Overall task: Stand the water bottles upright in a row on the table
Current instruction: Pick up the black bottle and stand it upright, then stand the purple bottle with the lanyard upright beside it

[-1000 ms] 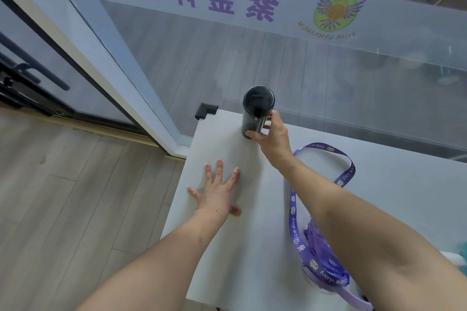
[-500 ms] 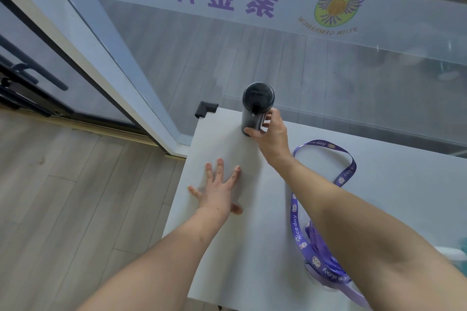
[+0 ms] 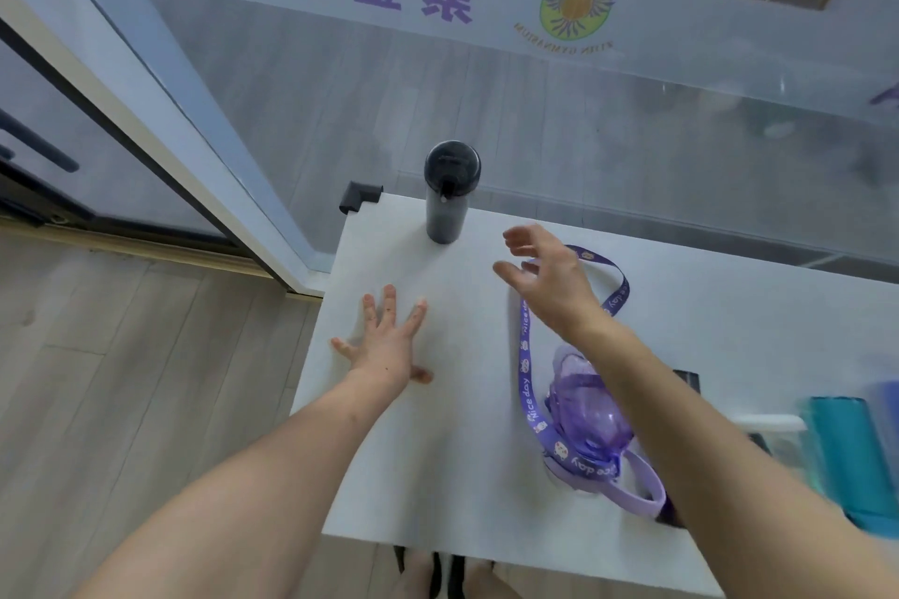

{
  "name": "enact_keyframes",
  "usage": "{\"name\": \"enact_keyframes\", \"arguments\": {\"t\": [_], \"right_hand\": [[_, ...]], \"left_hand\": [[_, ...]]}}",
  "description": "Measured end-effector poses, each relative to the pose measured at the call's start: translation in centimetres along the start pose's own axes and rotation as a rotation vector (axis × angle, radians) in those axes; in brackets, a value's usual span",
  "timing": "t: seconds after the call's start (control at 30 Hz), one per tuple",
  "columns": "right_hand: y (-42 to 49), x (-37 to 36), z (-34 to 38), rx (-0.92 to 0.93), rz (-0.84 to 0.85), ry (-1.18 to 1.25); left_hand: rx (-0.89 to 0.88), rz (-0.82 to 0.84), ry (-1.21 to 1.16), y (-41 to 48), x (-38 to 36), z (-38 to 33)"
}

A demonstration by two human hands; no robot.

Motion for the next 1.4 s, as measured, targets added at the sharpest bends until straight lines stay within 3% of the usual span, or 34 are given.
{"name": "enact_keyframes", "arguments": {"t": [0.17,0.33,0.53,0.63,0.73,1.0,1.13,1.27,1.4], "right_hand": [[-11.3,7.1,-1.5,0.086,-0.064,-0.129],[-18.7,8.6,-5.8,0.258,-0.059,-0.304],[-21.4,5.3,-9.4,0.393,0.206,-0.772],[-21.0,4.6,-9.7,0.423,0.25,-0.838],[-19.6,5.1,-8.6,0.413,0.275,-0.808],[-13.7,7.7,-6.7,0.286,0.551,-0.552],[-9.7,9.6,-5.9,0.116,0.66,-0.367],[-6.0,10.5,-6.7,-0.083,0.701,-0.035],[-3.3,9.7,-8.6,-0.216,0.623,0.053]], "left_hand": [[-0.017,-0.041,-0.049,-1.3,-1.0,-1.6],[-0.093,-0.056,-0.054,-3.9,-5.0,-5.7],[-0.054,-0.05,0.073,-3.9,-6.0,-6.3],[-0.059,-0.047,0.096,-4.1,-5.7,-6.3],[-0.057,-0.046,0.096,-4.1,-5.8,-6.3],[-0.067,-0.042,0.085,-4.2,-5.7,-6.2],[-0.065,-0.038,0.084,-4.1,-5.8,-6.2],[-0.064,-0.036,0.075,-3.9,-5.9,-6.1],[-0.064,-0.038,0.052,-3.7,-5.9,-6.0]]}}
Point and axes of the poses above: each hand's wrist, its own y-axis towards the middle knuckle, its own x-axis out of the back of the hand, z = x × y, the point moved 4 cm from there along y, towards the middle knuckle, and after that the axes turned 9 degrees about -y, right-handed, at the moved point
